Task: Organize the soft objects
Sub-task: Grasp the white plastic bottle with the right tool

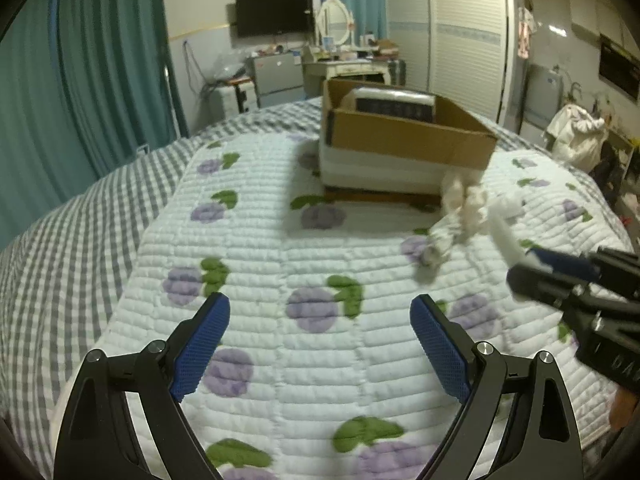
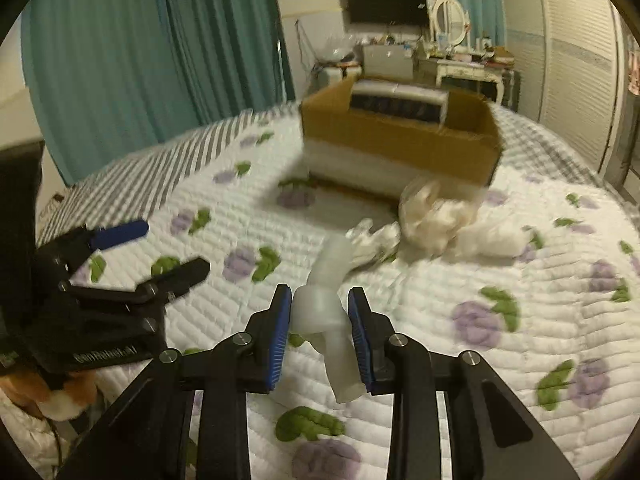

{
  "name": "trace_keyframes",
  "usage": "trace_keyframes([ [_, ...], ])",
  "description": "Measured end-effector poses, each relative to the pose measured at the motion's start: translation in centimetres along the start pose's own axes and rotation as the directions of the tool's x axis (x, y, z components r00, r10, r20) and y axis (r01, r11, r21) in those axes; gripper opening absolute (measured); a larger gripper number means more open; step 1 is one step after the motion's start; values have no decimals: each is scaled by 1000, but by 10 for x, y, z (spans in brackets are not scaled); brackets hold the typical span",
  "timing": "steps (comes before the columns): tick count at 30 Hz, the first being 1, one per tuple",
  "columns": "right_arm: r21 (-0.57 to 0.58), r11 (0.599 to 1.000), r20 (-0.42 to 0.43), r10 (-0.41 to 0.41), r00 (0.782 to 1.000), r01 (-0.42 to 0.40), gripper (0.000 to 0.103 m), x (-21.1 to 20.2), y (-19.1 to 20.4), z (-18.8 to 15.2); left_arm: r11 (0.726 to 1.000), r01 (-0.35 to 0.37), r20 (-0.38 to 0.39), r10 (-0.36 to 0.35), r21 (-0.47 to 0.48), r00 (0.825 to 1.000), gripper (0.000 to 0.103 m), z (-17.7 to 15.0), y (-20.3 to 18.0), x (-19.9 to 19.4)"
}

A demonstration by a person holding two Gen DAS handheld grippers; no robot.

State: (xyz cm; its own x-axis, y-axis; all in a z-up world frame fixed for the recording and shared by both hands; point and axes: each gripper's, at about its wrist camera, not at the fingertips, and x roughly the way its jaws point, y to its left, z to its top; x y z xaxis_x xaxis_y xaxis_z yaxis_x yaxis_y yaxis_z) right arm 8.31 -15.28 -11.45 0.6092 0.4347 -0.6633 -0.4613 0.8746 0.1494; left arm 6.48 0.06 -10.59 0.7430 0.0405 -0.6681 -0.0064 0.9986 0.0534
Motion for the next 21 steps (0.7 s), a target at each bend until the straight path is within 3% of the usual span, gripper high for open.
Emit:
trace_keyframes([
  [3, 25, 999, 34, -35, 999, 35, 29, -14, -15, 9, 1000, 21, -11, -21, -1, 1000, 93, 7, -15, 4],
  [8, 40, 986, 43, -165, 985, 164, 29, -17, -47, 17, 996, 87, -38, -88, -11, 995, 93, 17, -47, 26],
  [14, 108, 977, 15, -186, 982, 183, 29, 1, -84, 16, 991, 133, -84, -132, 12, 988, 91, 26, -80, 69],
  [16, 119, 976, 10, -187, 982, 185, 29, 7, -91, 15, 990, 137, -92, -134, 20, 987, 80, 29, -85, 79],
  [18, 133, 975, 3, -183, 983, 180, 29, 13, -98, 15, 990, 141, -108, -137, 27, 985, 78, 32, -89, 93],
  [21, 160, 972, 0, -172, 985, 170, 29, 21, -107, 14, 987, 159, -128, -154, 32, 980, 58, 36, -92, 111],
])
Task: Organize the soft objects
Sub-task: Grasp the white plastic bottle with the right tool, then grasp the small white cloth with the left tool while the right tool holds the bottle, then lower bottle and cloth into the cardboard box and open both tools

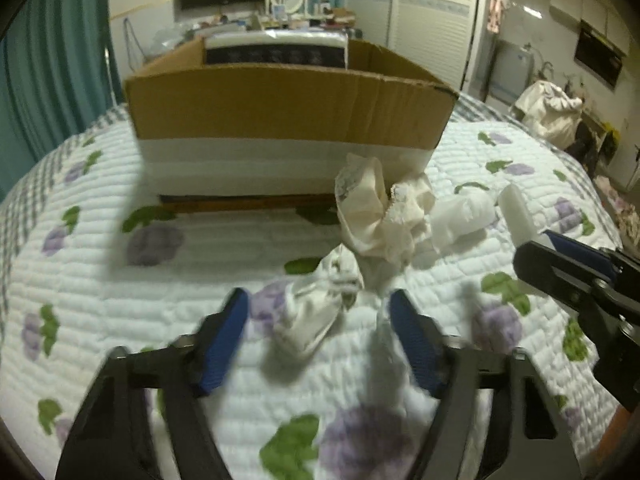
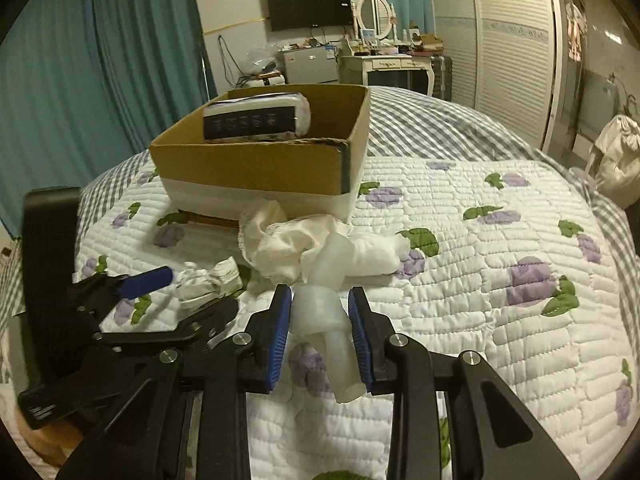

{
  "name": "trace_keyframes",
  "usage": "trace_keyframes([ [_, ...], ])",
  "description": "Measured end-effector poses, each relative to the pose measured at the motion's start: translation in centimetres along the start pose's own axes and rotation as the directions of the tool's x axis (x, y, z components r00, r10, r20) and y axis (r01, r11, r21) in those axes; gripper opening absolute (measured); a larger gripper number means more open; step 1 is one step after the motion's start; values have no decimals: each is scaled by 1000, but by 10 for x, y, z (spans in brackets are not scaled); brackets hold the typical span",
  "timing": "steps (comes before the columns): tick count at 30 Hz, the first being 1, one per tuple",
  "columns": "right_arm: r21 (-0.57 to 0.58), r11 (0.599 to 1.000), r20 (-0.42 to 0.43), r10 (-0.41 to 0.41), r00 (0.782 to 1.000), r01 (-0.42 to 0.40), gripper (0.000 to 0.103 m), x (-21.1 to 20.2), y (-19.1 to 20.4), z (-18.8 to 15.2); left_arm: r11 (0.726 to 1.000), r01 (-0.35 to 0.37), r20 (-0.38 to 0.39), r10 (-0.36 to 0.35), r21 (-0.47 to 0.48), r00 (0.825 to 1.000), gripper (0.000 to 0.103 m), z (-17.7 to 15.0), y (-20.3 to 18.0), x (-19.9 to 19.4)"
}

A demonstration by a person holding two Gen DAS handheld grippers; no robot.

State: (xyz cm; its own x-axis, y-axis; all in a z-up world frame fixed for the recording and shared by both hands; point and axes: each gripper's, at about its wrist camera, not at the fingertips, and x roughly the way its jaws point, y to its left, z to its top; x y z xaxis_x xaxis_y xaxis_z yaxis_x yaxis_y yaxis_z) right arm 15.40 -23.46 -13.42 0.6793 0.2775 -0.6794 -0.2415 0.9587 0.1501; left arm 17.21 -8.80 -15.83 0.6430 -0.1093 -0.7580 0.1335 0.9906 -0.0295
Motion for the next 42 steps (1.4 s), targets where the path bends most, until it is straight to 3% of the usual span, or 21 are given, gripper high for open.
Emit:
trace_keyframes([
  [4, 19, 1000, -7, 7, 1000, -7, 29, 6, -4, -1, 1000, 21, -12, -21, 8, 1000, 38, 1, 4, 9],
  [7, 22, 1000, -12, 12, 1000, -12, 29, 8, -5, -4, 999, 39, -1, -39, 5, 999, 29, -3, 8, 3],
  [15, 13, 1000, 13, 16, 1000, -16, 29, -12, 1, -3, 998, 51, 43, -52, 33, 998, 29, -7, 7, -40],
  [29, -67, 997, 111, 35, 993, -28, 29, -96, 35, 6, 997, 63, 181, -72, 54, 981, 29, 8, 1, -135],
  [36, -111, 993, 162, 62, 985, -44, 29, -118, 44, 48, 996, 66, 227, -76, 52, 971, 29, 36, 11, -150],
  [42, -149, 988, 191, 54, 980, -25, 29, -106, 44, 101, 997, 61, 237, -72, 51, 969, 29, 76, 19, -128],
])
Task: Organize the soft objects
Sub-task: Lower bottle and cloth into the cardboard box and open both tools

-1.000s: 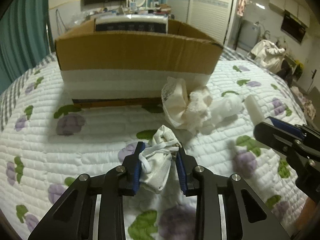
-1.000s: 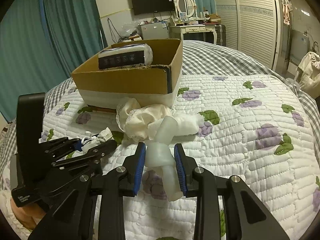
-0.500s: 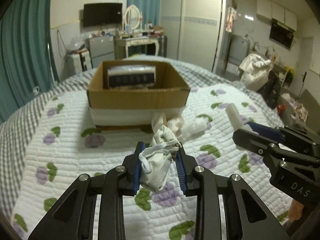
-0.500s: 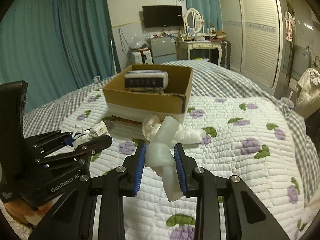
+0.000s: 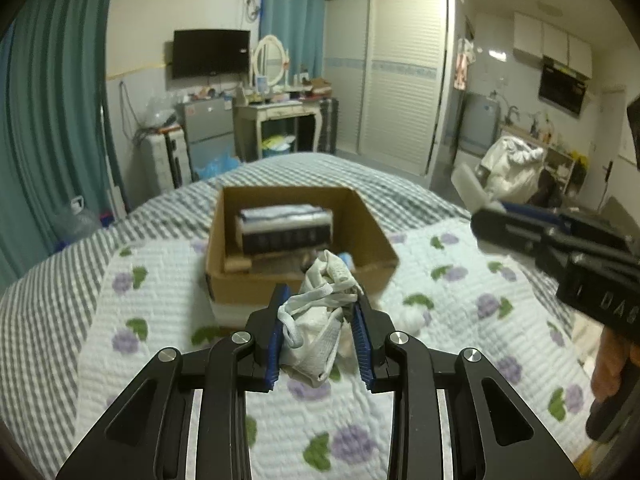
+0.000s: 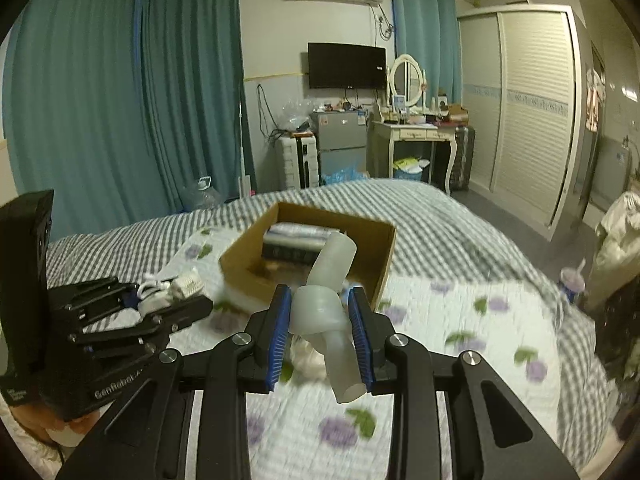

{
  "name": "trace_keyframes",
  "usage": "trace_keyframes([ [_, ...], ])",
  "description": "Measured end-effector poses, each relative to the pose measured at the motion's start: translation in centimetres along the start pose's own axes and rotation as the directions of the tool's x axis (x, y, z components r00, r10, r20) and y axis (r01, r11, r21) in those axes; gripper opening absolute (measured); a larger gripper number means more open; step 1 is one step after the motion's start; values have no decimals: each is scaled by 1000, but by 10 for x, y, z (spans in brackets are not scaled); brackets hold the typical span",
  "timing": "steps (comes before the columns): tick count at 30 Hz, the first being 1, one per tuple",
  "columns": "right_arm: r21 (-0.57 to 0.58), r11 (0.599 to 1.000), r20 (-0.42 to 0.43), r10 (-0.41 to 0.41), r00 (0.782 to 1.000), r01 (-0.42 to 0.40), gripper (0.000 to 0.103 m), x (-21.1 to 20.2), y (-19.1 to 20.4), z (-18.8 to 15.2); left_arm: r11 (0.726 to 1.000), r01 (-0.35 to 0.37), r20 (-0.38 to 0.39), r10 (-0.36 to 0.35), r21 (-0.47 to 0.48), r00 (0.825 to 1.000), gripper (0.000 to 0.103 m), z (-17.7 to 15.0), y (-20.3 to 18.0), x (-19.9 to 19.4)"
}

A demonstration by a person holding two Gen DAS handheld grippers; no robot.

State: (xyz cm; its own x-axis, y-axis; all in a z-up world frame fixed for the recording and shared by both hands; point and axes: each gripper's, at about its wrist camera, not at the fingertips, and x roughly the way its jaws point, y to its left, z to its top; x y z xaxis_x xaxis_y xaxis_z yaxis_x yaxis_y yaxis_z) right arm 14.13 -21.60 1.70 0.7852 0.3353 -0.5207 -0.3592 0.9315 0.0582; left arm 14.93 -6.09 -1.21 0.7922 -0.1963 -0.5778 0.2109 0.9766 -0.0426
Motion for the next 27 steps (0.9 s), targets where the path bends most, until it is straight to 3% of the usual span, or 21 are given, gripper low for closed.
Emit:
trace_keyframes([
  [10, -13, 1000, -45, 13, 999, -14, 29, 91, -24, 49, 999, -14, -45, 16, 46, 999, 29, 28, 4, 87],
  [16, 11, 1000, -119, 14, 993, -12, 29, 155, -39, 42, 996, -14, -92, 23, 93, 995, 29, 19, 2, 132],
  [21, 44, 999, -155, 17, 988, -10, 31, 187, -51, 33, 994, -25, -81, 34, 103, 996, 33, 15, 3, 140],
  [23, 65, 998, -150, 20, 989, -10, 34, 190, -56, 31, 993, -50, -82, 59, 108, 995, 40, 15, 2, 142],
  [25, 80, 997, -144, 12, 989, -1, 44, 189, -58, 33, 992, -69, -80, 78, 102, 994, 72, 15, 3, 140],
  [27, 93, 996, -131, 10, 991, 2, 57, 184, -60, 35, 993, -76, -52, 81, 89, 995, 77, 17, 3, 132],
])
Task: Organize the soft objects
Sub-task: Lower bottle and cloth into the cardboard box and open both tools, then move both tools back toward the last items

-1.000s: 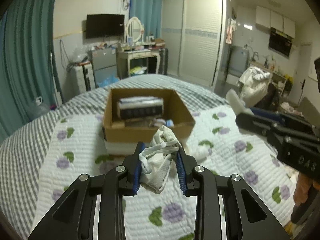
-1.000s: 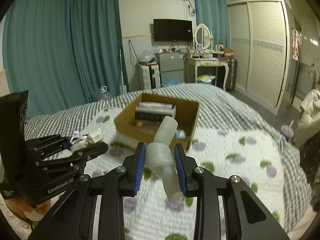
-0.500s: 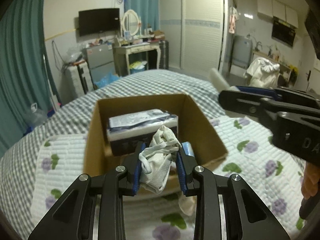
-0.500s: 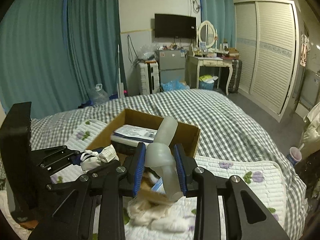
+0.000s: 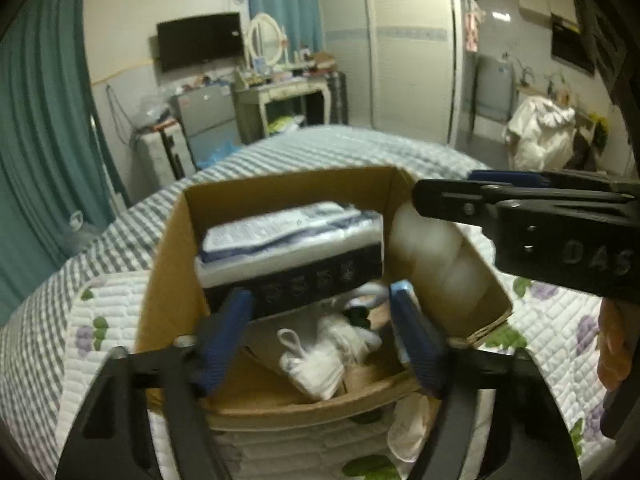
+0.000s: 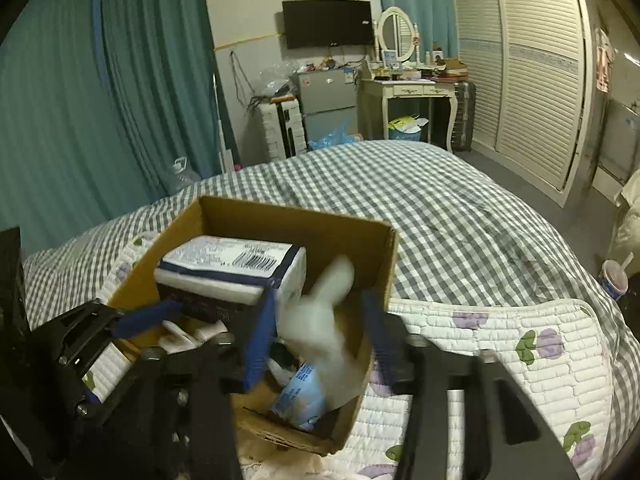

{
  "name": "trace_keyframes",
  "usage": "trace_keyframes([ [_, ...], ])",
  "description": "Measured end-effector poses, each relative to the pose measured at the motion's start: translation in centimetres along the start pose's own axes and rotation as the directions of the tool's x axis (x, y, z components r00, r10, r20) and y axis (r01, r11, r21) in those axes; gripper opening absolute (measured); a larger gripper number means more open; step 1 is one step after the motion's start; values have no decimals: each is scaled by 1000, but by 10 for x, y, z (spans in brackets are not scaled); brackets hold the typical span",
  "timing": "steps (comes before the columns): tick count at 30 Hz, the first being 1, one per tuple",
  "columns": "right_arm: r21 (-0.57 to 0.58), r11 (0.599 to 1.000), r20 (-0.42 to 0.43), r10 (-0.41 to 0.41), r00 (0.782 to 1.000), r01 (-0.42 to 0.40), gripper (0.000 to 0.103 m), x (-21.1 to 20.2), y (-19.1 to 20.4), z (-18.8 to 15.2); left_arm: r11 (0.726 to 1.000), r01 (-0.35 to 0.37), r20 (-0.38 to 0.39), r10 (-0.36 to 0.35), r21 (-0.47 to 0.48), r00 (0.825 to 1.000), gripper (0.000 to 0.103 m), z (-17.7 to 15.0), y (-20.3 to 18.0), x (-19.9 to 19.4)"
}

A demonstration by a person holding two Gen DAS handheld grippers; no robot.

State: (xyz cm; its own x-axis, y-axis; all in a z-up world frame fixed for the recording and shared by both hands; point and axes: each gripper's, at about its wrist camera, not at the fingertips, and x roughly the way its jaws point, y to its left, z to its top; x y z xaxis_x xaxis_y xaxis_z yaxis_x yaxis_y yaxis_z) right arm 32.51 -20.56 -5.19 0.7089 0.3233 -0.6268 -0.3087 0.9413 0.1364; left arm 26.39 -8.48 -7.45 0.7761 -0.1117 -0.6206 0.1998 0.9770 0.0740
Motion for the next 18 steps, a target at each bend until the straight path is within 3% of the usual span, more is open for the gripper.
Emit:
trace_keyframes([
  [7, 8, 1000, 60, -11, 998, 10, 57, -57, 4, 14, 1000, -7, 61, 9, -23, 998, 77, 19, 0, -60],
  [12, -20, 999, 115, -45, 992, 48, 57, -129, 18, 25, 999, -10, 148, 15, -35, 989, 78, 39, -2, -129],
  [15, -32, 998, 148, -57, 987, 62, 57, -171, 28, 28, 999, -11, 191, 20, -49, 981, 87, 44, -3, -171],
  [18, -51, 995, 170, -73, 983, 82, 61, -212, 39, 26, 999, -20, 222, 31, -51, 975, 88, 43, -2, -203],
])
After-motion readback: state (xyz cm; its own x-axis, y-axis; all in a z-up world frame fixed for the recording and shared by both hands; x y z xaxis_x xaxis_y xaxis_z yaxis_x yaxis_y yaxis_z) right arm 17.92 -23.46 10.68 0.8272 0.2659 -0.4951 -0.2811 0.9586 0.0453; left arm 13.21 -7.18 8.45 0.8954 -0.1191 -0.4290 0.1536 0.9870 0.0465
